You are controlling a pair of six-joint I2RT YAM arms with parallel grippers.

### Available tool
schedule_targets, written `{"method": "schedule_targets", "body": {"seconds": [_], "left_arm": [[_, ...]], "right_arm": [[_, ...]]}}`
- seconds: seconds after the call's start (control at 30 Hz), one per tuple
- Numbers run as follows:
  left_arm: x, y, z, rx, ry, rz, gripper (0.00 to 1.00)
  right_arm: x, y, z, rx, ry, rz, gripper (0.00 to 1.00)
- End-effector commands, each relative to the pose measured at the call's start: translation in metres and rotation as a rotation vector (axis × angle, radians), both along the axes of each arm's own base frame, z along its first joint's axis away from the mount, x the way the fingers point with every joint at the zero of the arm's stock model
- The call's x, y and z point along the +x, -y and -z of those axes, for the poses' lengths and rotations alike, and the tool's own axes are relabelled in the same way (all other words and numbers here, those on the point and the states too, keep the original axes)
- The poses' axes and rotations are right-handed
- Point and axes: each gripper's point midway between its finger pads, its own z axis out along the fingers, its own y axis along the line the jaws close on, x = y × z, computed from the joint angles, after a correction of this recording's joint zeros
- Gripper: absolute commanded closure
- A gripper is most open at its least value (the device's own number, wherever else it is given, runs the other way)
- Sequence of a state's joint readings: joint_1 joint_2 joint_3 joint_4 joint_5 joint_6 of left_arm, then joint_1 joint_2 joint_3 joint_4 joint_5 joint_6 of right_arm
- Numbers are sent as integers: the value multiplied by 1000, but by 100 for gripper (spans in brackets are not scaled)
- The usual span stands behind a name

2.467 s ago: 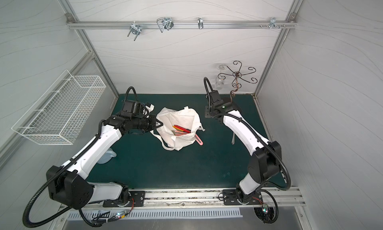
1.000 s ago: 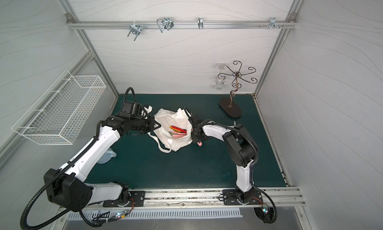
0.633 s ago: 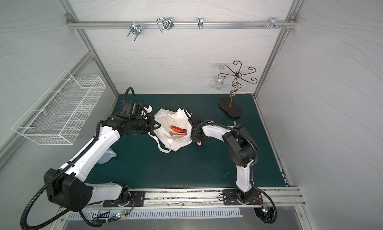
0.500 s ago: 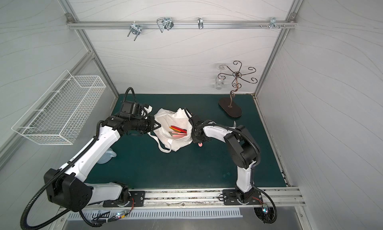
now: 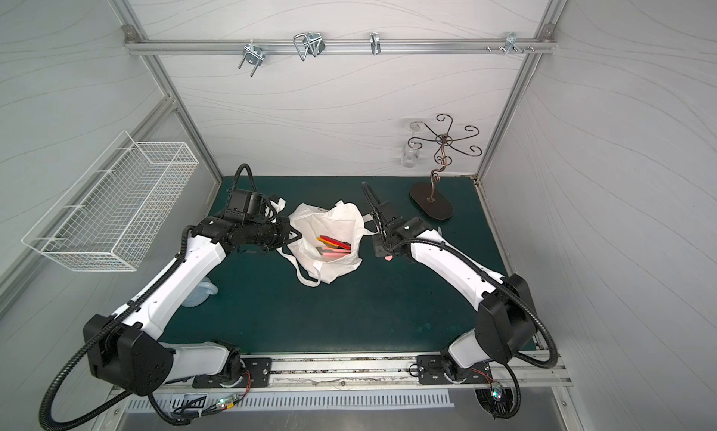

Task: Place the art knife into the pouch
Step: Pick up the utility knife at the center of the board, then place the utility knife in the pouch.

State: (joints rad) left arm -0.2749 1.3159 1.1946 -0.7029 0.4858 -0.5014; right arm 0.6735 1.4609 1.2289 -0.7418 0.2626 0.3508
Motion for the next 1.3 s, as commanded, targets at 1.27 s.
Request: {"method": "schedule_targets", "body": {"seconds": [1.27], "left_arm": [[15,5,-17,-19,55,16,100]], "right_arm": [[-31,-183,-90,195,262,-415,42]]}}
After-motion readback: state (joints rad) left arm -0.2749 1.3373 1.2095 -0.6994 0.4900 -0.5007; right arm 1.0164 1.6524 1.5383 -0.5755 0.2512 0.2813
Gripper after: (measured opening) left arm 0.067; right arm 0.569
